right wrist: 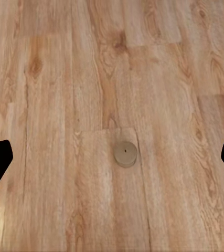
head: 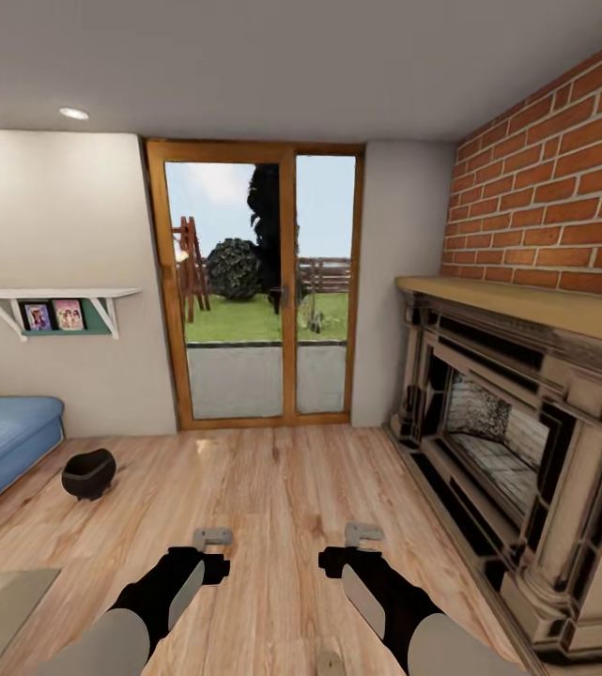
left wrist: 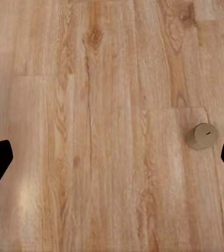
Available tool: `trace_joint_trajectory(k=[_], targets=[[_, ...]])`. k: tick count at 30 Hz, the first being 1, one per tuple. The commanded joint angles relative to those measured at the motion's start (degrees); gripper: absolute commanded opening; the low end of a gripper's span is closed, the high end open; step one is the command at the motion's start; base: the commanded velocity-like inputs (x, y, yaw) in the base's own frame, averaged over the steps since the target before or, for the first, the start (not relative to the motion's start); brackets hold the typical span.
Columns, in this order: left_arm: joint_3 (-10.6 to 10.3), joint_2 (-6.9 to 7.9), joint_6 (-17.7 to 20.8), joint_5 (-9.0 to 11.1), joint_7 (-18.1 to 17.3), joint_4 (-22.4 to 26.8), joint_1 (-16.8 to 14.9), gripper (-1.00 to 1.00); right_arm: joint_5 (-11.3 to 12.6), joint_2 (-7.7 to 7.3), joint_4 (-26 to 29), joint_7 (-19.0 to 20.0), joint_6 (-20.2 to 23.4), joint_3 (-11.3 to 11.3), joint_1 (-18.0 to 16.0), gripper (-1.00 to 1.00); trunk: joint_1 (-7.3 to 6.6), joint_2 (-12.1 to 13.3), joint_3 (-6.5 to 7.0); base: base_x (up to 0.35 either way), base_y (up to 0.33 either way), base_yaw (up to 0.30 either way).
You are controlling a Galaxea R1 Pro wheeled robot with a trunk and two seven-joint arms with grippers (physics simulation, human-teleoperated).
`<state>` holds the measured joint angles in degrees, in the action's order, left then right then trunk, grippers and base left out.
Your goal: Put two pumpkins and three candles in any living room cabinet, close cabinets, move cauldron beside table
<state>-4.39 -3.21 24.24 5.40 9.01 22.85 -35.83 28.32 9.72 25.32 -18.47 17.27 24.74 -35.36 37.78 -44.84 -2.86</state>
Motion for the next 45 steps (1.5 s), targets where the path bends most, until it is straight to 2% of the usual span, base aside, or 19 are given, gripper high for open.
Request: trace_joint_trajectory(k=[1, 13, 25, 33, 42, 45], targets=[[-0.5, 0.05, 0.3, 0.6, 0.5, 0.1, 0.0, 1.00, 0.5, -0.05, 0.1, -0.5, 0.2, 0.5, -0.1, 1.00, 0.05, -0.1, -0.10, 0.284, 0.136, 0.000], [-0.4, 0.05, 0.3, 0.6, 0.4, 0.1, 0.0, 1.00, 0.5, 0.04, 0.0, -0.5, 0.2, 0.5, -0.1, 1.00, 0.05, -0.1, -0.10, 0.233, 0.113, 0.000], [-0.4, 0.05, 0.3, 0.7, 0.3, 0.7, 0.0, 1.00, 0.4, 0.11, 0.1, -0.5, 0.2, 0.6, -0.1, 1.00, 0.05, -0.1, -0.10, 0.026, 0.008, 0.000], [-0.4, 0.07, 0.3, 0.7, 0.0, 0.8, 0.0, 1.00, 0.4, 0.11, 0.1, 2.1, 0.3, 0.5, -0.1, 1.00, 1.80, -3.3, -1.54, 0.000, 0.000, 0.000], [-0.4, 0.10, 0.3, 0.7, -0.3, 1.0, 0.0, 1.00, 0.4, 0.09, 0.2, 2.4, 0.5, 0.5, -0.1, 1.00, 3.78, -6.9, -3.15, 0.000, 0.000, 0.000], [-0.4, 0.12, 0.3, 0.7, -0.3, 2.6, 0.0, 1.00, 0.4, 0.07, 0.2, 2.4, 0.7, 0.5, -0.1, 1.00, 4.44, -8.1, -3.69, 0.000, 0.000, 0.000]])
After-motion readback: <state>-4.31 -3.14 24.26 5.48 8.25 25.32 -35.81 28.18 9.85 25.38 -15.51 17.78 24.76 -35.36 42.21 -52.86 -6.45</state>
